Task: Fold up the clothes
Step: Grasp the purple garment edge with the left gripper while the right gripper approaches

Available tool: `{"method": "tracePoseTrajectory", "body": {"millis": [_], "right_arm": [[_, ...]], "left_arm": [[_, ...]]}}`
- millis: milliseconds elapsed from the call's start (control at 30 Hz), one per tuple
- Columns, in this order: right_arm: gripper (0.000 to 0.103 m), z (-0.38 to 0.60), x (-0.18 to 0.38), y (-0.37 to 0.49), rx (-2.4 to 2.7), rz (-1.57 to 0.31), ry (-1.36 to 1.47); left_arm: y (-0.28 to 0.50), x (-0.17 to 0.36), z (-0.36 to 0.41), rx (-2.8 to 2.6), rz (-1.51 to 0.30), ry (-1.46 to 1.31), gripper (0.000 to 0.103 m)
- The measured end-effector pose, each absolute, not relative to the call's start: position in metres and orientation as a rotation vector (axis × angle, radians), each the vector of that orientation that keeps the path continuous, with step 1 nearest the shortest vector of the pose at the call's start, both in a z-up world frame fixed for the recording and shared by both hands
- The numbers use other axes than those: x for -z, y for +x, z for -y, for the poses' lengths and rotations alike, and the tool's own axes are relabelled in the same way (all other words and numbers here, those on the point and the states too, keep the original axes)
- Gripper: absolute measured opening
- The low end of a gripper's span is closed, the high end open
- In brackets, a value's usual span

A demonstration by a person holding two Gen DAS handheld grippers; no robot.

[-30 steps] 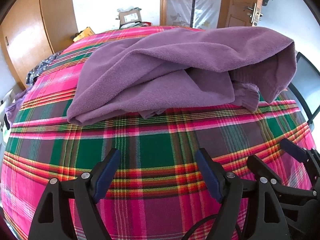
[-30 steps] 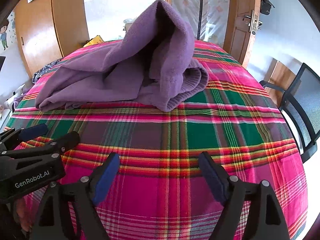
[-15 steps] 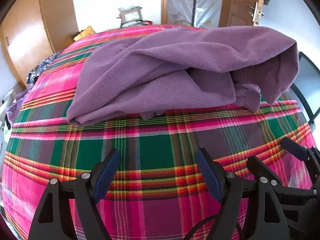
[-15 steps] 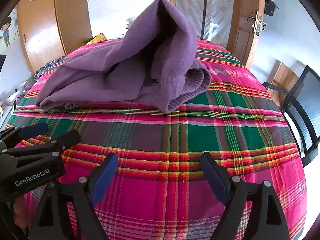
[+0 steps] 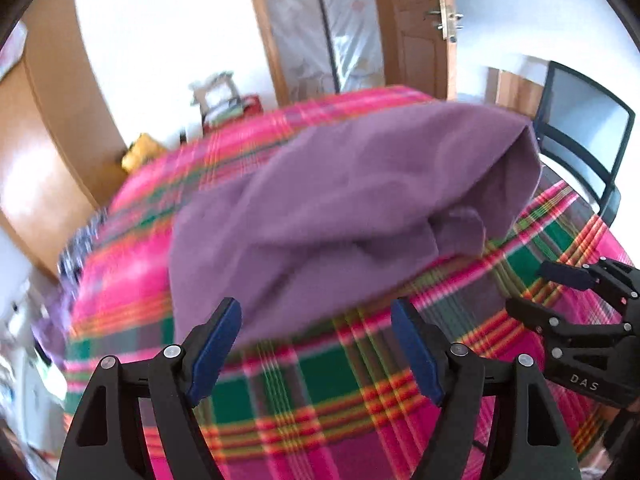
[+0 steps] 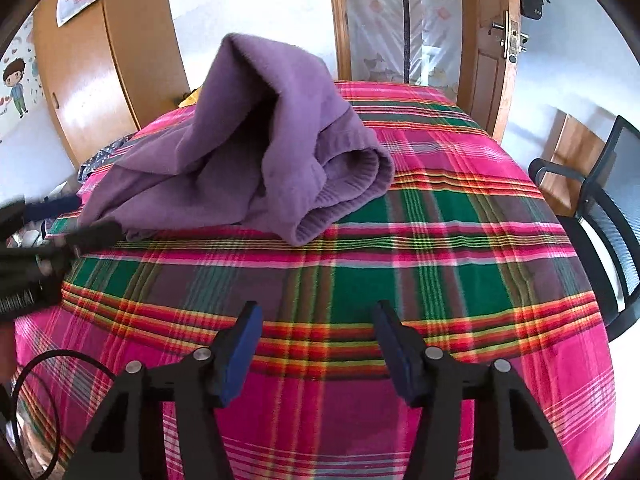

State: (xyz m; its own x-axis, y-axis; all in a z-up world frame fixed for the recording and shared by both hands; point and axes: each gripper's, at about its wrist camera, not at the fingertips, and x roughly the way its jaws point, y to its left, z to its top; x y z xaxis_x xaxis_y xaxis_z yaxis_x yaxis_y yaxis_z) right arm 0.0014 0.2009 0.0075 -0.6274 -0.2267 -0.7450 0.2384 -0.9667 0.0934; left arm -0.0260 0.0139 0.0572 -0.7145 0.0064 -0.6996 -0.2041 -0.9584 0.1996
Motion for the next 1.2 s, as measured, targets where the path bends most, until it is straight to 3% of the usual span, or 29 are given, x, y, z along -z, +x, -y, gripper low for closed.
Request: {"method": "tracePoseTrajectory", "body": {"millis": [300, 533, 633, 733, 767, 800, 1000, 1200], "right_arm": [[0.058, -0.215, -0.03, -0.004, 2.637, 0.016, 1.096], [0.058, -0.219, -0.031, -0.008, 2.643, 0.047, 1.115], [0.058, -0.219, -0.03, -0.013, 2.635, 0.04, 1.119], [0.058, -0.218, -0.027, -0.021, 2.629, 0.028, 1.121], [0.058, -0.218, -0.027, -0.024, 2.626, 0.027, 1.118], [0.058, -0.218, -0.027, -0.026, 2.624, 0.027, 1.116], [0.058, -0.215, -0.026, -0.044, 2.578, 0.043, 1.094], [0.058, -0.209, -0.025, -0.059, 2.566, 0.035, 1.095]], "left_arm": [[-0.04, -0.071, -0.088, -2.616, -0.797, -0.827, 0.079], [-0.075, -0.08, -0.111, -2.566, -0.797, -0.802, 0.078], [-0.091, -0.082, -0.113, -2.548, -0.708, -0.841, 0.063], [-0.108, -0.076, -0.11, -2.523, -0.672, -0.915, 0.035], [-0.114, -0.074, -0.109, -2.507, -0.656, -0.947, 0.019], [-0.117, -0.073, -0.108, -2.5, -0.636, -0.965, 0.012], [-0.133, -0.073, -0.097, -2.486, -0.508, -1.033, 0.006], [-0.155, -0.105, -0.061, -2.595, -0.311, -1.02, 0.005]]}}
